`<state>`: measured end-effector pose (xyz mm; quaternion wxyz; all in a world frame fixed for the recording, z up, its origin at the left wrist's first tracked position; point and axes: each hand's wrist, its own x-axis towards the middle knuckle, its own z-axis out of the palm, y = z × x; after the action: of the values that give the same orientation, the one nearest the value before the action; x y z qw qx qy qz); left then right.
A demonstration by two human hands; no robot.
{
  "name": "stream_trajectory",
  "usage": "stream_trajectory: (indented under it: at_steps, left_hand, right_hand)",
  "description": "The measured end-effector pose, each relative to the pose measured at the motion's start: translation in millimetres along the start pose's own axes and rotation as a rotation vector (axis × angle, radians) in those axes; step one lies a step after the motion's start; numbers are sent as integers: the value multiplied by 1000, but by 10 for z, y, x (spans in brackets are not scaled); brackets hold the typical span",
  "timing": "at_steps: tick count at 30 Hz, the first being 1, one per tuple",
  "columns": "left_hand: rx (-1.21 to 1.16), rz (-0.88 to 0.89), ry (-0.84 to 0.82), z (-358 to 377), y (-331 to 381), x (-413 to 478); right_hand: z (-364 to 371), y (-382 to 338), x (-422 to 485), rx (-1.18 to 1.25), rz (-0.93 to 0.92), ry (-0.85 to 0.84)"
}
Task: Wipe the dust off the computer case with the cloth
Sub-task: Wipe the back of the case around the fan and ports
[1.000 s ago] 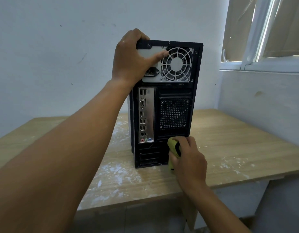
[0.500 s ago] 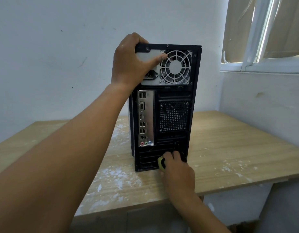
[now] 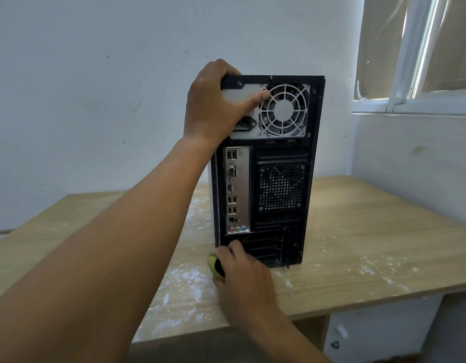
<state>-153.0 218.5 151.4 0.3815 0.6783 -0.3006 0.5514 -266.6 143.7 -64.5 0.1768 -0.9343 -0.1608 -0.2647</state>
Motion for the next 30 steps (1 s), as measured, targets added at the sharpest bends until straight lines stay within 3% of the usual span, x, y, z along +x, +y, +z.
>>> stream_trajectory:
  at_steps: [9,12,20,30]
  left_hand:
    - [8,-7,-14,-17,19,-7]
    - [6,-9,-10,-12,17,-5]
    - [7,-20,-15,-23,29,-8]
    - [16,-11,-14,-10,17,-3]
  right_hand:
    - [-543,-55,603,85,-60,539]
    - [-516,13,567,72,-39,540]
    - [-117,273,208,54,9,352]
    - [-363,482,171,146,75,401]
